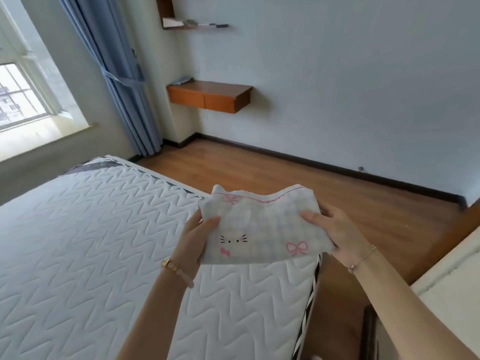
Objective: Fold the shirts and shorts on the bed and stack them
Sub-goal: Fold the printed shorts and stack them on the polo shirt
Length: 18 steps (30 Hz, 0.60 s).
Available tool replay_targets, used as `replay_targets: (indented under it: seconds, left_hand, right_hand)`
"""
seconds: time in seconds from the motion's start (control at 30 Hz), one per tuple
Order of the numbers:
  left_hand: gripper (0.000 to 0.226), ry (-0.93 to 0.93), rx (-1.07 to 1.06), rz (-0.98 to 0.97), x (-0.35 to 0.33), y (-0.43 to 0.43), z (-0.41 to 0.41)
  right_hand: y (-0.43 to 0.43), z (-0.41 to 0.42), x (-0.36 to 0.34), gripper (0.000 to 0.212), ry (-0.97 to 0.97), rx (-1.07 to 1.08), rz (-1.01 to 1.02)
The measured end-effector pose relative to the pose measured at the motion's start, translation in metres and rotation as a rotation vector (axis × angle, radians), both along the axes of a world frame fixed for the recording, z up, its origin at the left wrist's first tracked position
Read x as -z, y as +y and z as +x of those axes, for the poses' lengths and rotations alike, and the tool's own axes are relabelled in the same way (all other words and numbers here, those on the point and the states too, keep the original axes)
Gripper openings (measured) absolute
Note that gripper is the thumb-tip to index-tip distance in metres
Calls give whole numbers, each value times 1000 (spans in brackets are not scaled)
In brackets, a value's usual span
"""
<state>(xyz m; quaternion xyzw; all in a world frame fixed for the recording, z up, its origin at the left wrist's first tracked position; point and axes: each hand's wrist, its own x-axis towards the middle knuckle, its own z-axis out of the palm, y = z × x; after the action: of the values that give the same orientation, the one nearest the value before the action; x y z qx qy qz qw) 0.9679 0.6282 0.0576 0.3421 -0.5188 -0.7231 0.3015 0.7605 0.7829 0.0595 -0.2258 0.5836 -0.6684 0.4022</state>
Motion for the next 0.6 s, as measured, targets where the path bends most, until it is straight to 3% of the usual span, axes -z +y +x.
replay_targets:
  seconds: [0.6]
  left_hand:
    - [26,16,208,-19,2,-20,-328]
  right_hand:
    - [22,-298,-11,32,67,225,21]
